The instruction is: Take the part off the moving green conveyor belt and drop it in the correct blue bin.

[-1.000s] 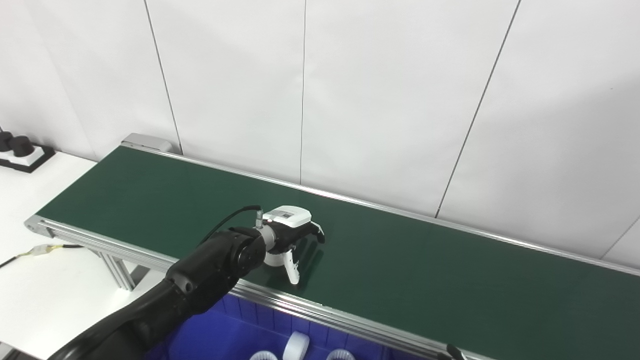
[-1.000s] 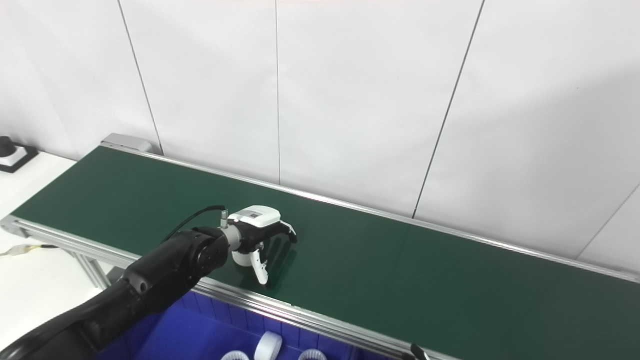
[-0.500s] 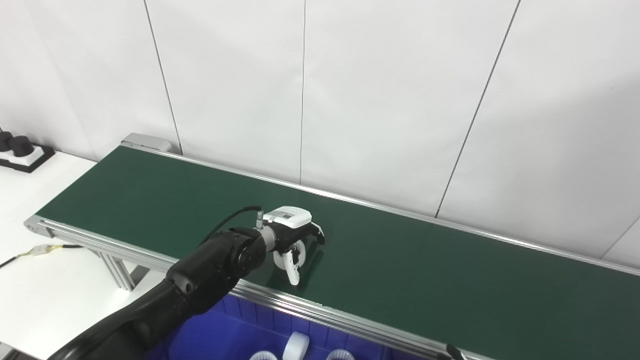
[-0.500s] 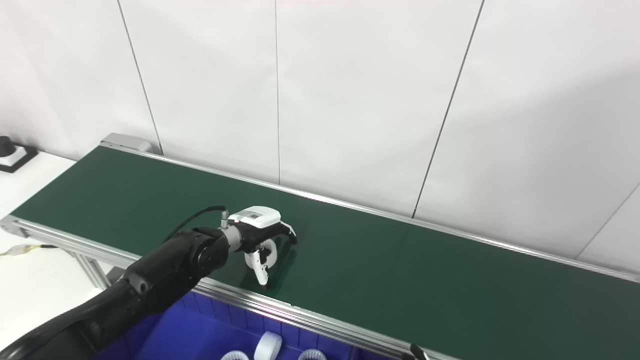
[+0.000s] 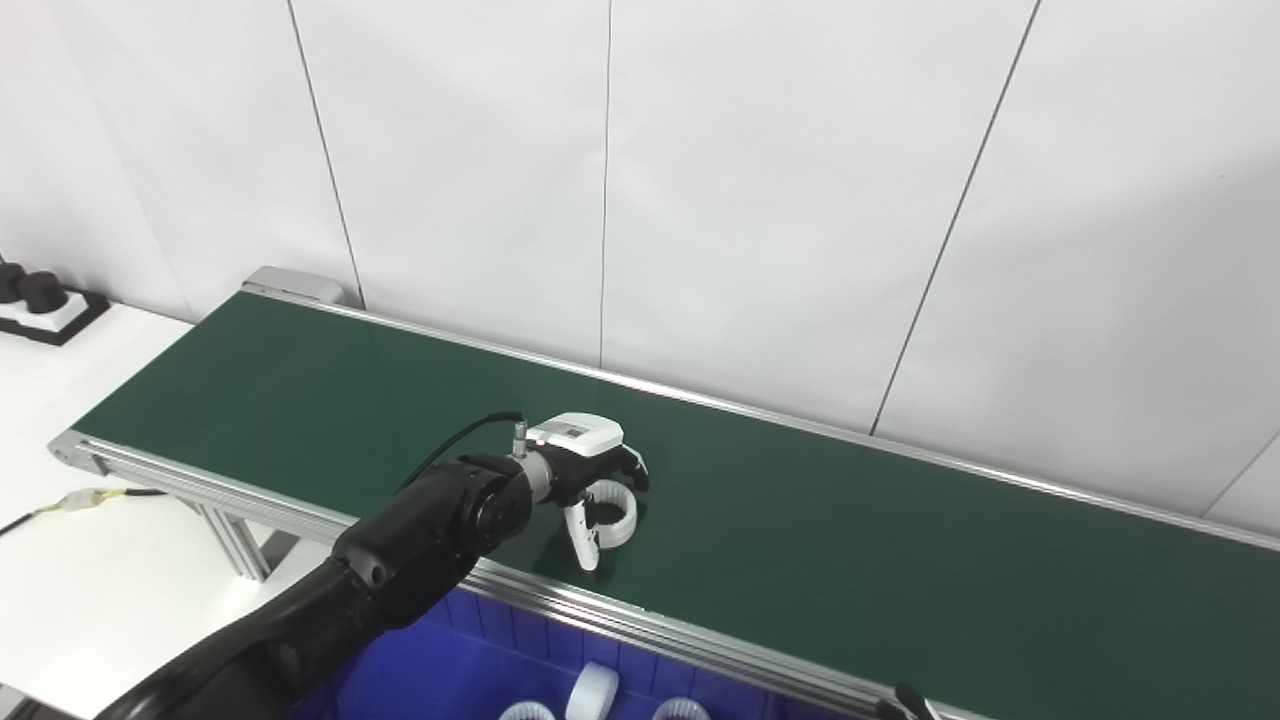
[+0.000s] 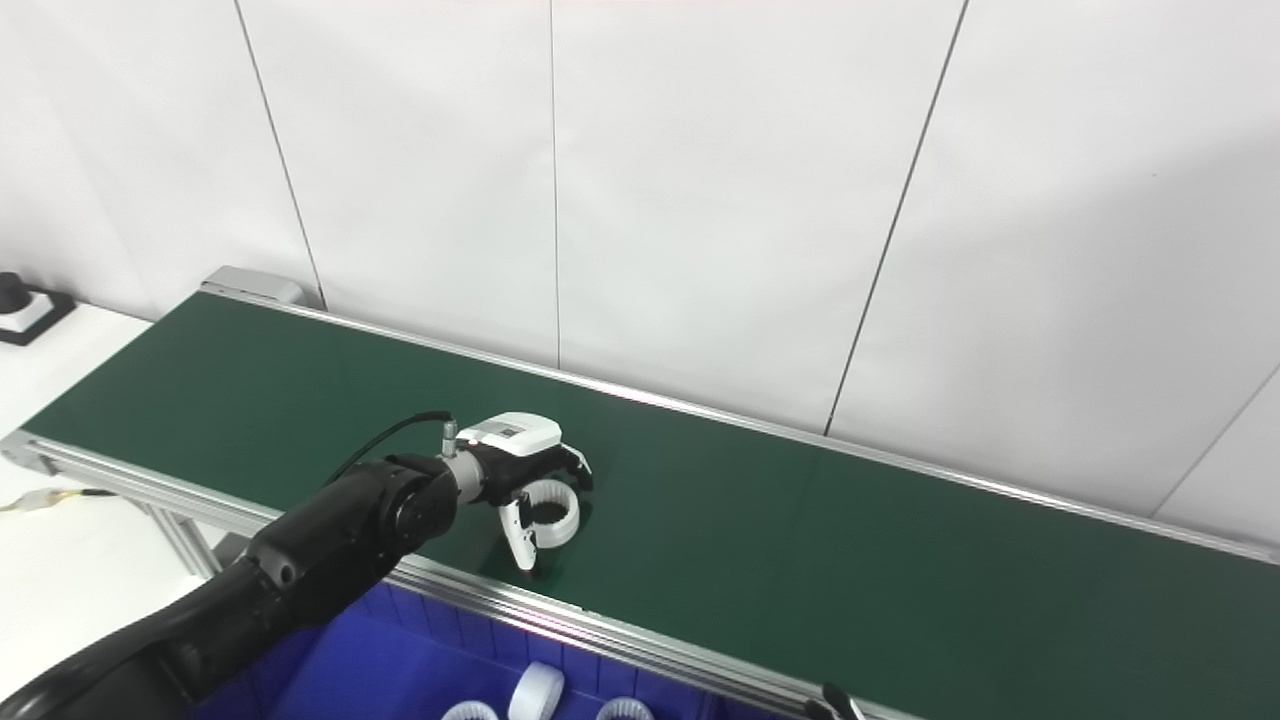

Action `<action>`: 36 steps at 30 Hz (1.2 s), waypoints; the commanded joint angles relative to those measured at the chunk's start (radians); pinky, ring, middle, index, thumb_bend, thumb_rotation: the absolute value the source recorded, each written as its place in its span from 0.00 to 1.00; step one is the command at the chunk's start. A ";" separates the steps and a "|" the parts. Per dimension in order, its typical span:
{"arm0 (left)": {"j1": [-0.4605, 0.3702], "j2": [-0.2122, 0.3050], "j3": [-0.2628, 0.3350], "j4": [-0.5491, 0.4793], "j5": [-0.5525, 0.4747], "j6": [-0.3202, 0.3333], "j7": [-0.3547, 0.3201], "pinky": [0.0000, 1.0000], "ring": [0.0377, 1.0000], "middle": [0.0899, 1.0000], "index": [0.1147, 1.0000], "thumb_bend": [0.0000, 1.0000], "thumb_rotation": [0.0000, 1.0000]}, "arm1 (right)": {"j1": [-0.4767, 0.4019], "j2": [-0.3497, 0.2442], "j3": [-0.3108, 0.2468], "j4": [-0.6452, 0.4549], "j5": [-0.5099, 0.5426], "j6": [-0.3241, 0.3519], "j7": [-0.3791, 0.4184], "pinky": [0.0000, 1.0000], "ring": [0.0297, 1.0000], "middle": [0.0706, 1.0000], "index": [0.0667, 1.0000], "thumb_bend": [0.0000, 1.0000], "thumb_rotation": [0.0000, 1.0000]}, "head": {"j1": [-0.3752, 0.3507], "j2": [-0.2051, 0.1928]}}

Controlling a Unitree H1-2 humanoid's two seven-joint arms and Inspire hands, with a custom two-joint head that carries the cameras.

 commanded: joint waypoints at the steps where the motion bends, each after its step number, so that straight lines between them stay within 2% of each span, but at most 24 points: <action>1: -0.030 0.023 0.013 -0.021 0.002 -0.007 0.014 0.86 0.82 0.81 0.74 0.91 0.04 | -0.008 0.007 0.000 -0.028 0.008 -0.039 0.001 0.77 0.83 0.86 0.91 0.24 0.54 | 0.002 0.001; 6: -0.026 0.018 0.010 -0.010 0.006 -0.025 0.039 0.86 0.81 0.79 0.72 0.90 0.03 | -0.007 0.007 0.000 -0.032 0.005 -0.033 -0.001 0.76 0.83 0.85 0.91 0.25 0.54 | -0.001 0.001; 8: -0.020 0.013 0.012 0.002 0.005 -0.049 0.075 0.80 0.75 0.73 0.67 0.89 0.01 | -0.008 0.006 0.000 -0.030 0.007 -0.038 0.001 0.77 0.83 0.85 0.91 0.25 0.54 | -0.001 0.001; 9: -0.018 0.010 0.013 0.007 0.005 -0.059 0.091 0.73 0.67 0.66 0.62 0.87 0.00 | -0.008 0.005 0.000 -0.029 0.007 -0.041 0.002 0.76 0.83 0.85 0.91 0.24 0.53 | -0.002 0.001; 10: -0.015 0.006 0.014 0.017 0.005 -0.074 0.117 0.71 0.64 0.64 0.60 0.87 0.00 | -0.008 0.006 -0.001 -0.028 0.008 -0.040 0.002 0.76 0.83 0.85 0.91 0.24 0.53 | -0.002 0.002; 11: -0.013 0.003 0.014 0.025 0.004 -0.085 0.136 0.66 0.56 0.51 0.51 0.67 0.00 | -0.008 0.006 -0.001 -0.027 0.010 -0.039 0.002 0.76 0.83 0.85 0.91 0.25 0.53 | -0.002 0.002; 13: -0.003 -0.010 0.018 0.053 -0.001 -0.124 0.198 0.62 0.51 0.45 0.44 0.55 0.00 | -0.006 0.005 -0.001 -0.032 0.008 -0.036 0.001 0.76 0.82 0.85 0.91 0.25 0.53 | -0.006 0.004; 16: 0.002 -0.028 0.016 0.094 -0.003 -0.159 0.252 0.61 0.48 0.44 0.41 0.51 0.00 | -0.003 0.004 -0.001 -0.037 0.006 -0.036 0.001 0.75 0.82 0.85 0.91 0.24 0.52 | -0.004 0.005; 25: 0.005 -0.045 0.005 0.126 0.007 -0.183 0.298 0.57 0.45 0.43 0.44 0.50 0.00 | -0.006 0.003 -0.001 -0.033 0.003 -0.036 0.000 0.75 0.82 0.85 0.90 0.25 0.52 | -0.007 0.005; 36: 0.009 -0.051 0.011 0.098 -0.013 -0.180 0.282 0.58 0.46 0.44 0.42 0.50 0.00 | -0.004 0.006 -0.004 -0.042 0.007 -0.017 -0.002 0.75 0.81 0.85 0.90 0.26 0.52 | -0.008 0.007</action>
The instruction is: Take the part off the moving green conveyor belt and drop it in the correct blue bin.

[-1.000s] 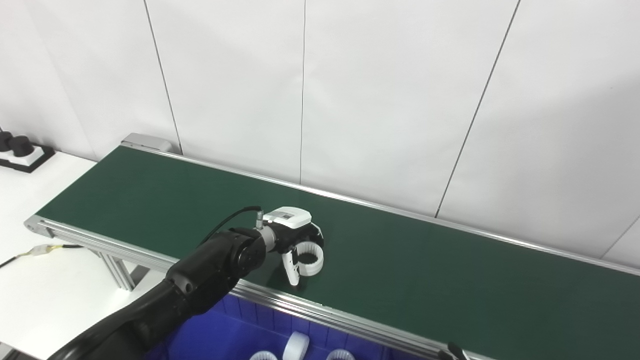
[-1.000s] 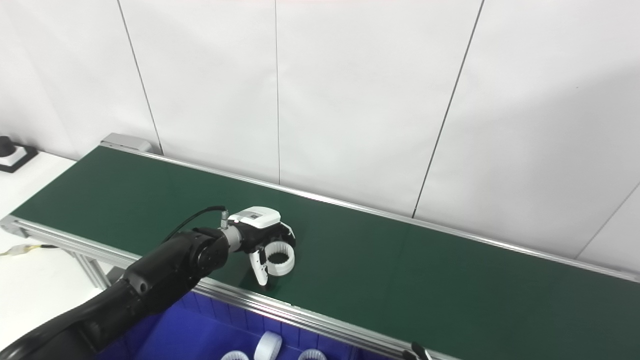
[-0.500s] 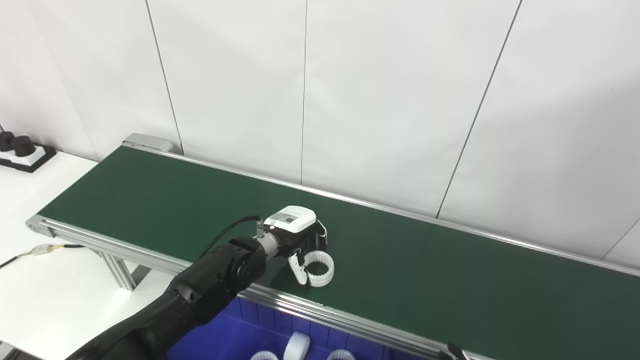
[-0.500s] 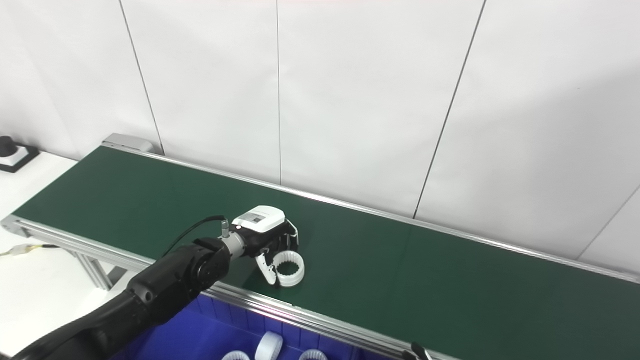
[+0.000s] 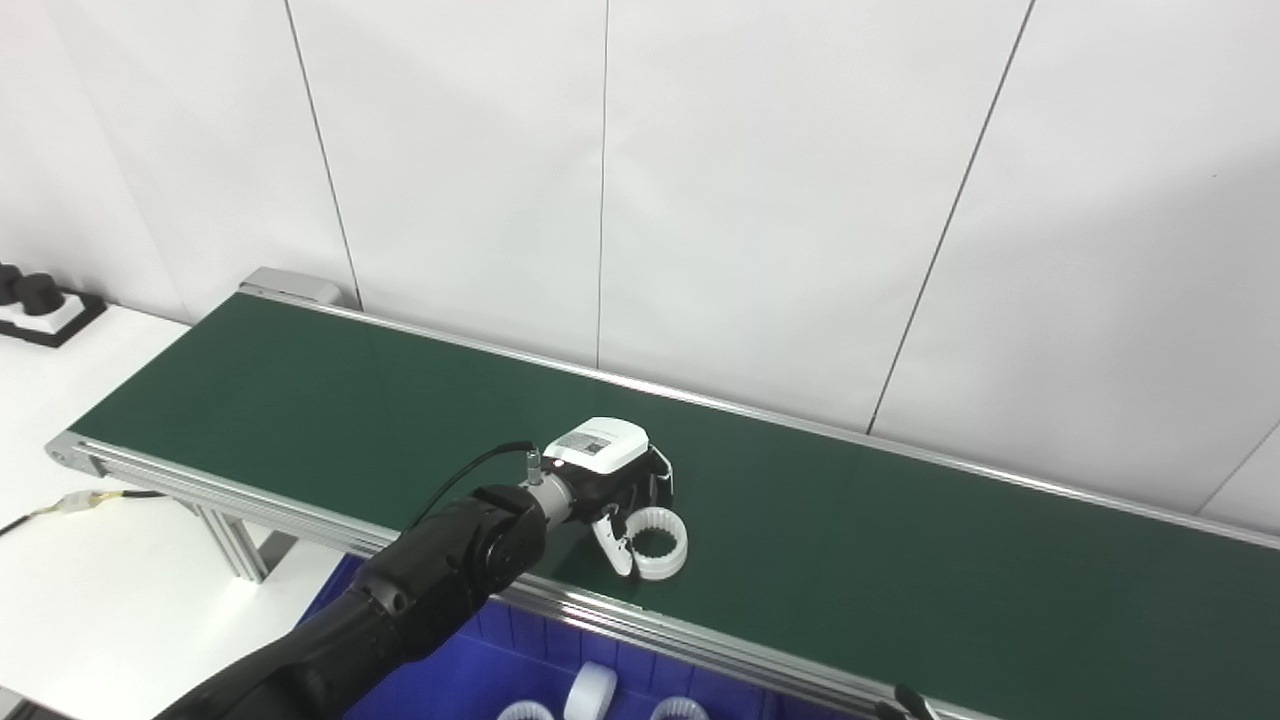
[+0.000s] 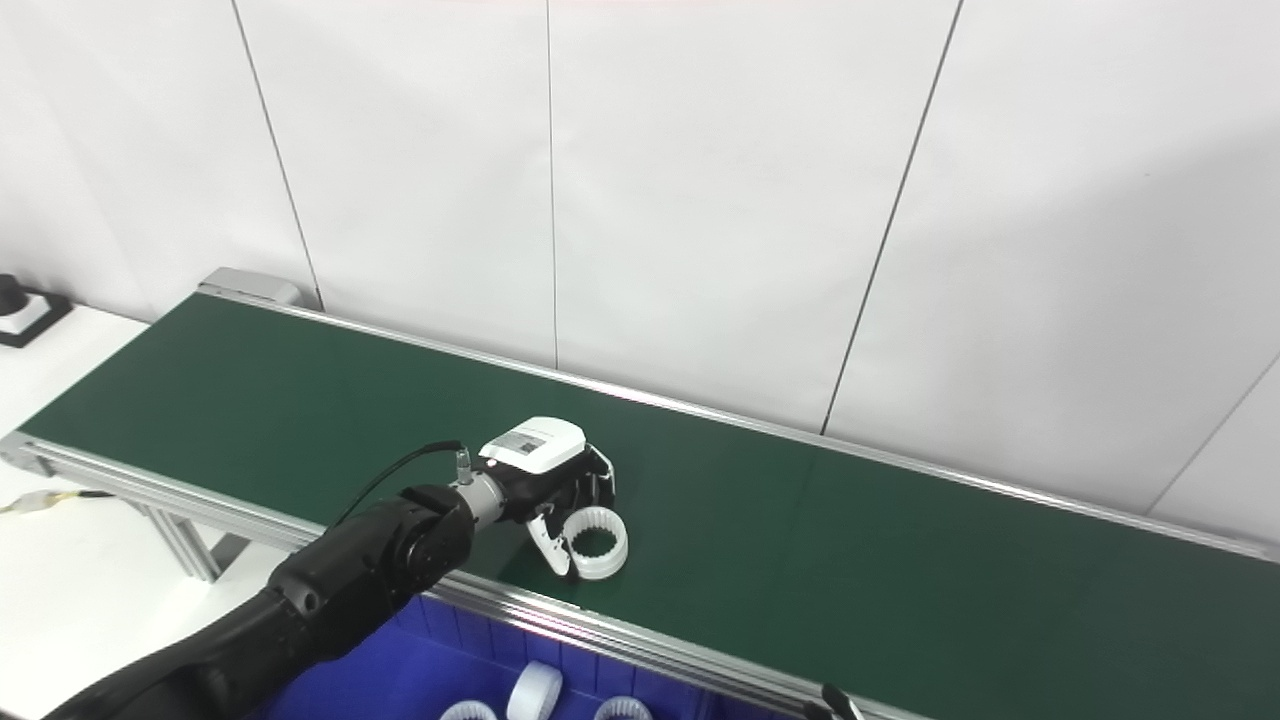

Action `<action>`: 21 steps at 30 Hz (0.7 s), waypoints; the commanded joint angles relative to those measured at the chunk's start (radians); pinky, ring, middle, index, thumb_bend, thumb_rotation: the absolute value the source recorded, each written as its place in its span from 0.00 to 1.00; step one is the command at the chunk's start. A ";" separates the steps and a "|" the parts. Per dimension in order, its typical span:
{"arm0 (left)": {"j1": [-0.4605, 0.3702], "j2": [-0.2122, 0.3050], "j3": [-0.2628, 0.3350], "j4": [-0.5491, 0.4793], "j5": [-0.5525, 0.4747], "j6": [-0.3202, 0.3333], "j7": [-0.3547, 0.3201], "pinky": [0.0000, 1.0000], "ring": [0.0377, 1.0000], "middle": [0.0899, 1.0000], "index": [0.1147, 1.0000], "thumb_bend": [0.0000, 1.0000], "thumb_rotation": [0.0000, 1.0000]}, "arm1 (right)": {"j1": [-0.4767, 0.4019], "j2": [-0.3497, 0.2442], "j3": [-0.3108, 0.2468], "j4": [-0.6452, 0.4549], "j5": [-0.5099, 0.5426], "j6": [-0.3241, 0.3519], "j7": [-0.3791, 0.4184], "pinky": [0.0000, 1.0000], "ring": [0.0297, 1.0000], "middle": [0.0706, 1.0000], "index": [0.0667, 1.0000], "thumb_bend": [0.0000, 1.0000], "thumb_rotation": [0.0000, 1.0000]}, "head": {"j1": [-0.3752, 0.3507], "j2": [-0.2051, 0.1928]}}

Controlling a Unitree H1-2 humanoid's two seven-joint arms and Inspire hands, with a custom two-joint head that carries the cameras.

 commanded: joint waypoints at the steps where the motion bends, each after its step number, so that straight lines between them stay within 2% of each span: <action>1: -0.008 0.018 0.016 -0.034 -0.016 -0.003 -0.010 0.58 0.46 0.44 0.42 0.50 0.00 | -0.007 0.006 -0.002 -0.034 0.005 -0.019 -0.002 0.75 0.81 0.85 0.90 0.26 0.52 | -0.001 0.003; 6: 0.005 0.021 0.036 -0.096 -0.036 0.019 -0.053 0.56 0.45 0.44 0.43 0.50 0.00 | -0.007 0.004 0.000 -0.036 0.002 -0.022 0.000 0.75 0.81 0.85 0.90 0.25 0.49 | -0.003 0.006; 9: 0.018 0.032 0.050 -0.174 -0.031 0.043 -0.090 0.57 0.45 0.44 0.42 0.50 0.00 | -0.006 0.006 0.000 -0.038 0.002 -0.023 -0.001 0.74 0.81 0.85 0.90 0.24 0.45 | -0.008 0.012; 15: 0.052 0.063 0.086 -0.326 -0.028 0.075 -0.152 0.56 0.43 0.43 0.43 0.50 0.00 | -0.003 0.006 0.000 -0.039 0.005 -0.026 0.001 0.75 0.81 0.84 0.91 0.25 0.47 | -0.014 0.018; 18: 0.077 0.077 0.114 -0.408 -0.041 0.095 -0.179 0.49 0.41 0.42 0.44 0.50 0.00 | -0.001 0.004 0.001 -0.040 0.007 -0.028 0.003 0.75 0.81 0.85 0.90 0.25 0.48 | -0.017 0.023; 21: 0.110 0.081 0.151 -0.482 -0.057 0.119 -0.195 0.46 0.42 0.45 0.43 0.50 0.00 | 0.002 0.003 -0.001 -0.043 0.013 -0.028 0.006 0.75 0.81 0.85 0.90 0.26 0.49 | -0.020 0.027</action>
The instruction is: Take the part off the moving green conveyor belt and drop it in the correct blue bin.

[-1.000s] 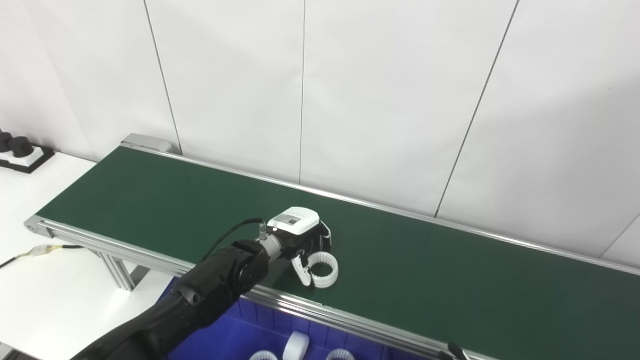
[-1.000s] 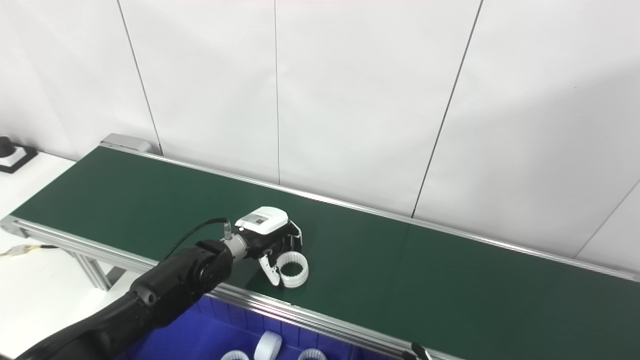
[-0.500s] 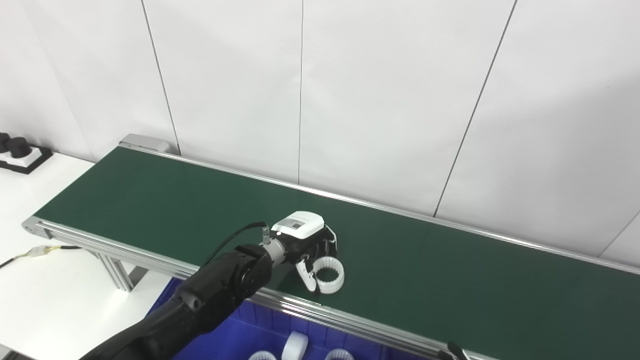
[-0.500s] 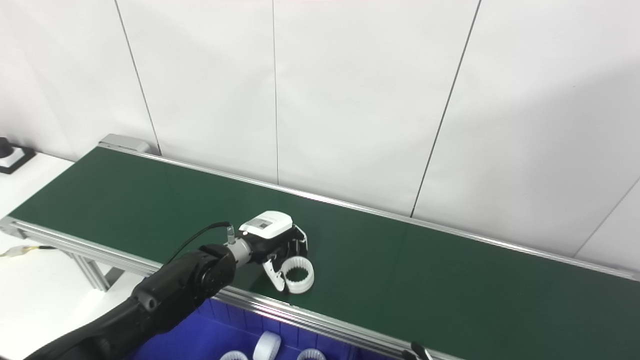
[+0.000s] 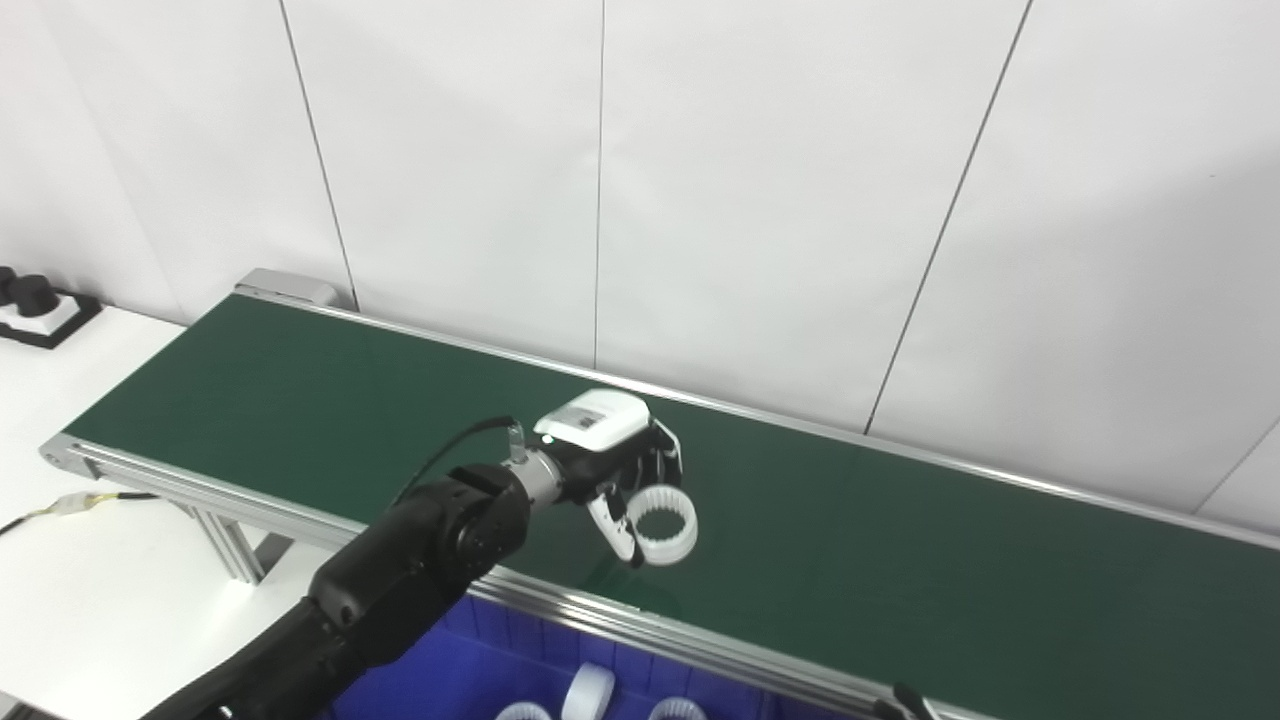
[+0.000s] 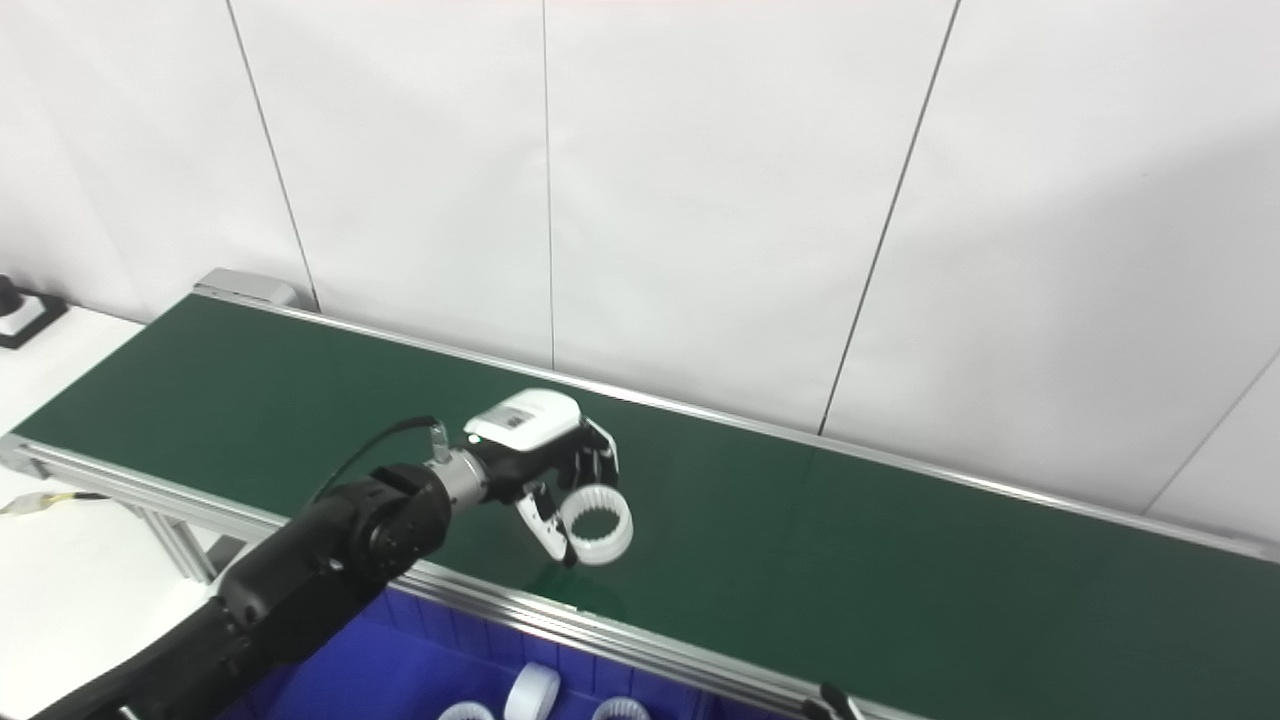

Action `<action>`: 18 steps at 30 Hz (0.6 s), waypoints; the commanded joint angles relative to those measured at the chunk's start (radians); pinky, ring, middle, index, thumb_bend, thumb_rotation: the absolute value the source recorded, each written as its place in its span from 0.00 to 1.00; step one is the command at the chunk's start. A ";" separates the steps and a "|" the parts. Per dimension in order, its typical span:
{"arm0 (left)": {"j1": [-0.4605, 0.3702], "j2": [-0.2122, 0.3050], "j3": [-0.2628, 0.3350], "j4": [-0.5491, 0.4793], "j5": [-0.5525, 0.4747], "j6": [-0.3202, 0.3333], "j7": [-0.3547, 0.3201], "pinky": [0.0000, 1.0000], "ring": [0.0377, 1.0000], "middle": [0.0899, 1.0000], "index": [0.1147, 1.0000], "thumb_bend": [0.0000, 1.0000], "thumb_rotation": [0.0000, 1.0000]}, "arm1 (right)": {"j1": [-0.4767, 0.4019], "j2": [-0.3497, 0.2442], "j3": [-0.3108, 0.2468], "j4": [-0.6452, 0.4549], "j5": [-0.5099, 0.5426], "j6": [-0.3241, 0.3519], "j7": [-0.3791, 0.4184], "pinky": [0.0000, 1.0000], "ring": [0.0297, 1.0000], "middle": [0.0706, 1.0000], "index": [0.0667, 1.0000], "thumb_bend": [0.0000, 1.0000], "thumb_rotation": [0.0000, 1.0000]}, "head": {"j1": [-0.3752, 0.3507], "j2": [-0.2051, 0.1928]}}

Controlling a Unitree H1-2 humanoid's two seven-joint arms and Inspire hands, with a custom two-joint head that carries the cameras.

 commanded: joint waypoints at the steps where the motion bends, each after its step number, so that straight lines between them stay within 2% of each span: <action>1: -0.011 0.022 0.030 -0.039 -0.007 0.018 0.000 0.45 0.42 0.45 0.43 0.50 0.00 | -0.005 0.003 -0.001 -0.035 0.013 -0.028 0.005 0.75 0.81 0.85 0.90 0.26 0.50 | 0.000 0.001; 5: 0.046 0.033 0.081 -0.161 -0.034 0.050 -0.035 0.37 0.42 0.46 0.42 0.50 0.00 | 0.002 -0.003 -0.001 -0.049 0.019 -0.032 0.011 0.75 0.82 0.85 0.90 0.24 0.47 | -0.003 0.010; 8: 0.083 0.041 0.109 -0.220 -0.049 0.046 -0.045 0.36 0.39 0.44 0.44 0.50 0.00 | 0.010 -0.006 -0.002 -0.067 0.011 -0.023 0.011 0.75 0.81 0.84 0.90 0.23 0.46 | -0.003 0.021; 11: 0.094 0.040 0.120 -0.236 -0.046 0.041 -0.052 0.36 0.38 0.43 0.45 0.50 0.00 | 0.013 -0.008 -0.003 -0.074 0.008 -0.018 0.011 0.74 0.81 0.84 0.90 0.24 0.47 | -0.003 0.021; 13: 0.130 0.053 0.137 -0.292 -0.050 0.053 -0.073 0.35 0.37 0.42 0.45 0.50 0.00 | 0.022 -0.013 -0.005 -0.091 0.019 -0.010 0.018 0.75 0.81 0.85 0.90 0.25 0.47 | 0.002 0.044; 16: 0.158 0.056 0.154 -0.332 -0.047 0.067 -0.096 0.35 0.37 0.42 0.45 0.50 0.00 | 0.028 -0.016 -0.007 -0.103 0.024 0.001 0.023 0.76 0.82 0.85 0.91 0.25 0.48 | 0.002 0.045; 18: 0.190 0.063 0.161 -0.373 -0.042 0.087 -0.122 0.35 0.37 0.42 0.45 0.50 0.00 | 0.034 -0.021 -0.011 -0.118 0.027 0.012 0.024 0.76 0.82 0.85 0.91 0.27 0.50 | 0.013 0.072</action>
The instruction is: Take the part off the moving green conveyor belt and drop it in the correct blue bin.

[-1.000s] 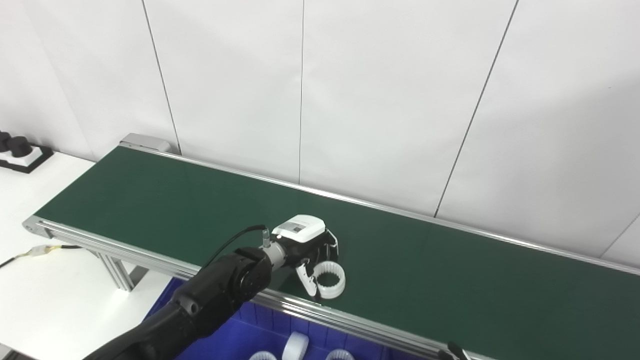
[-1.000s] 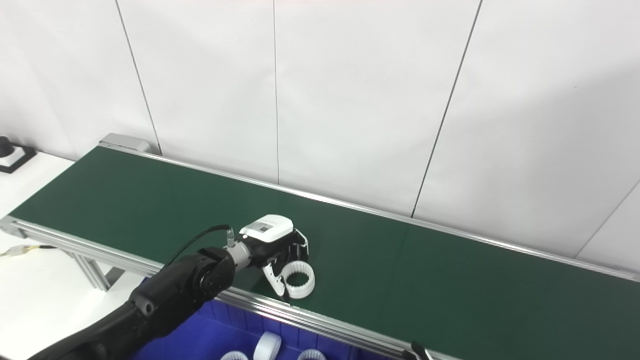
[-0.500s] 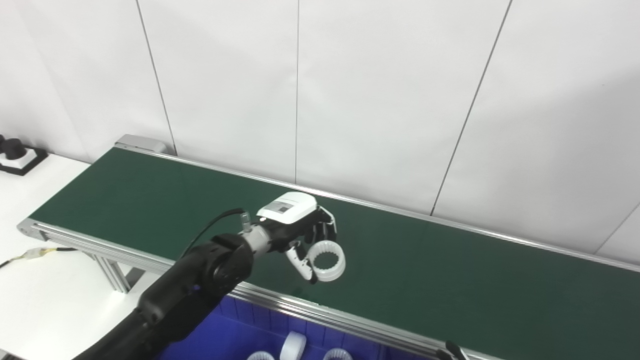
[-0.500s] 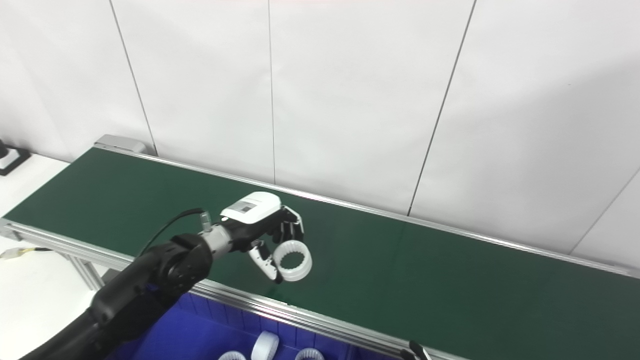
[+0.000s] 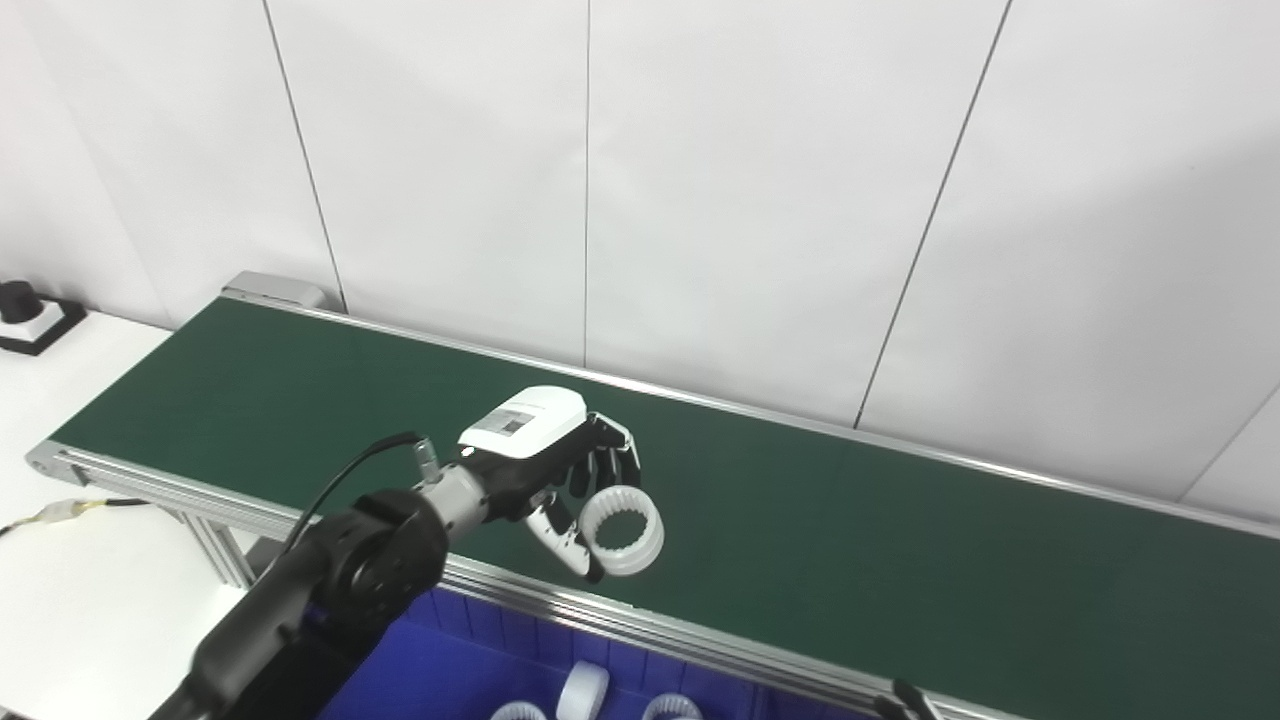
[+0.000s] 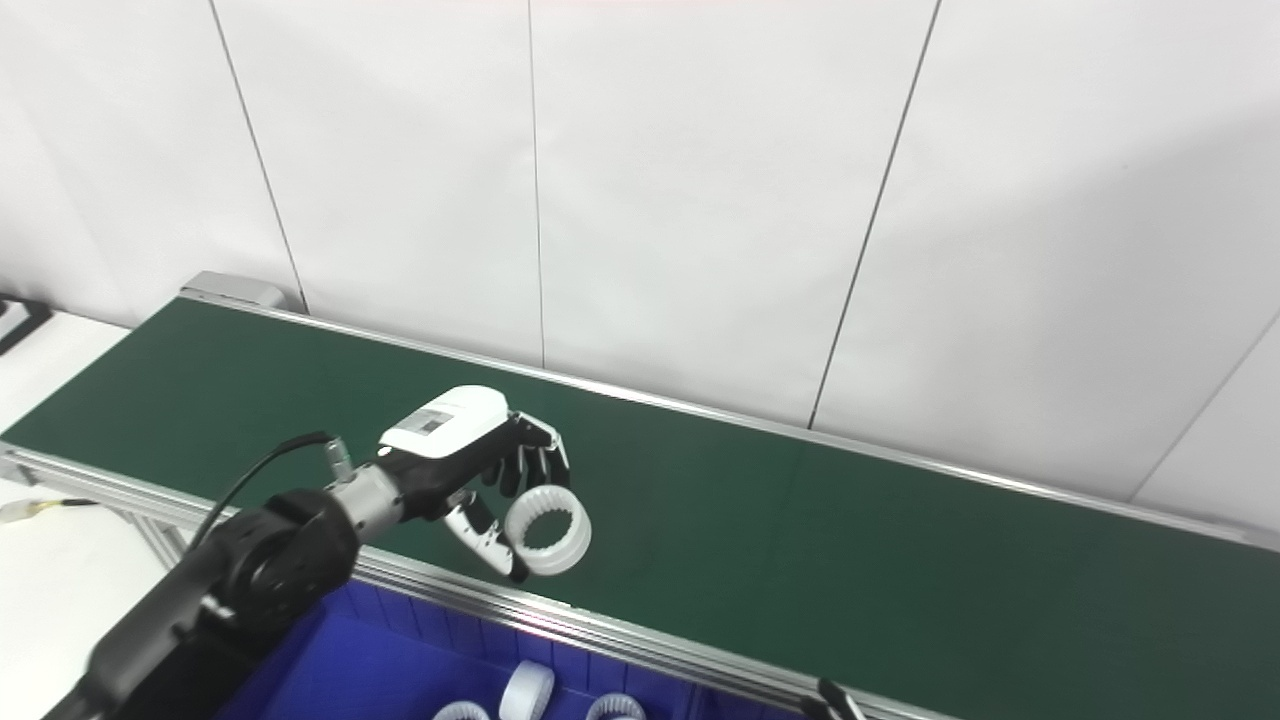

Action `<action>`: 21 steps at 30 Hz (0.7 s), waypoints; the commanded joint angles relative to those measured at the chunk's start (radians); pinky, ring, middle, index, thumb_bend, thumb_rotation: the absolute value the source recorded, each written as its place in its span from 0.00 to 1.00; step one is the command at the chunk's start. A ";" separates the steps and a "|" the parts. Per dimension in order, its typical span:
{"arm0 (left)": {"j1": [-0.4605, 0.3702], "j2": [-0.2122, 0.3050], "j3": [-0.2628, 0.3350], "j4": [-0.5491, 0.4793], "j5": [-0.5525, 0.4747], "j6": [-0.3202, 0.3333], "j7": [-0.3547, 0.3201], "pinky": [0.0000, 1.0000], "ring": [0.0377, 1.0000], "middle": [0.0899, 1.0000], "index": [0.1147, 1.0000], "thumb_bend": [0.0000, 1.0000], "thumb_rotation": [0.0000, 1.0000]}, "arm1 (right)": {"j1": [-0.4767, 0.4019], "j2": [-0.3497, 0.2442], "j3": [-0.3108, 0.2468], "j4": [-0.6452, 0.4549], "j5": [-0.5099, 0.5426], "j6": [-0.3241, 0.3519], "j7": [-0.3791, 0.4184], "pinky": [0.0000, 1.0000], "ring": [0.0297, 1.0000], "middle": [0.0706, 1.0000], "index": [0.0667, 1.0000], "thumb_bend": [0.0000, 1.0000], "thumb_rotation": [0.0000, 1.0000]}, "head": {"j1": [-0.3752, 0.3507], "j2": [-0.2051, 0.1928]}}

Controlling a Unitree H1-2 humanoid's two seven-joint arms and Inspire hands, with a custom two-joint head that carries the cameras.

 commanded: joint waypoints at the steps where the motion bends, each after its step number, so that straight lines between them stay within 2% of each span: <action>1: 0.014 0.033 0.021 -0.062 0.008 0.030 -0.021 0.35 0.37 0.43 0.45 0.50 0.00 | -0.003 -0.003 -0.007 -0.053 0.015 0.008 0.006 0.76 0.82 0.85 0.91 0.27 0.51 | 0.009 0.021; 4: 0.048 0.033 0.022 -0.098 0.026 0.061 -0.050 0.36 0.39 0.43 0.44 0.50 0.00 | -0.001 -0.014 -0.008 -0.066 0.021 0.012 0.013 0.76 0.82 0.85 0.91 0.26 0.51 | 0.018 0.049; 5: 0.058 0.032 0.023 -0.106 0.027 0.067 -0.056 0.37 0.39 0.43 0.44 0.50 0.00 | -0.001 -0.018 -0.008 -0.073 0.023 0.015 0.014 0.76 0.82 0.86 0.91 0.26 0.51 | 0.022 0.073; 8: 0.082 0.029 0.027 -0.117 0.034 0.073 -0.062 0.38 0.40 0.44 0.43 0.50 0.00 | -0.002 -0.021 -0.010 -0.083 0.023 0.028 0.011 0.77 0.83 0.86 0.91 0.29 0.55 | 0.023 0.079; 9: 0.094 0.028 0.030 -0.119 0.031 0.077 -0.063 0.38 0.40 0.44 0.43 0.50 0.00 | -0.003 -0.024 -0.012 -0.096 0.029 0.042 0.013 0.77 0.83 0.86 0.91 0.30 0.55 | 0.031 0.140; 11: 0.113 0.025 0.038 -0.126 0.025 0.092 -0.067 0.37 0.39 0.44 0.43 0.50 0.00 | -0.005 -0.034 -0.017 -0.119 0.037 0.067 0.018 0.79 0.84 0.87 0.92 0.31 0.59 | 0.046 0.192; 13: 0.120 0.023 0.042 -0.131 0.024 0.103 -0.071 0.36 0.39 0.44 0.44 0.50 0.00 | -0.007 -0.039 -0.021 -0.131 0.040 0.081 0.021 0.78 0.84 0.87 0.92 0.33 0.62 | 0.048 0.200; 14: 0.126 0.023 0.045 -0.132 0.024 0.109 -0.074 0.36 0.39 0.44 0.44 0.50 0.00 | -0.011 -0.041 -0.028 -0.134 0.052 0.089 0.022 0.78 0.84 0.87 0.92 0.33 0.63 | 0.066 0.261; 16: 0.140 0.023 0.047 -0.125 0.029 0.108 -0.069 0.39 0.40 0.44 0.44 0.50 0.00 | -0.022 -0.046 -0.040 -0.131 0.067 0.095 0.026 0.77 0.83 0.86 0.91 0.38 0.64 | 0.079 0.288; 21: 0.161 0.010 0.034 -0.122 0.046 0.130 -0.080 0.40 0.41 0.43 0.44 0.50 0.00 | -0.034 -0.053 -0.055 -0.131 0.097 0.117 0.037 0.77 0.82 0.85 0.90 0.48 0.70 | 0.086 0.313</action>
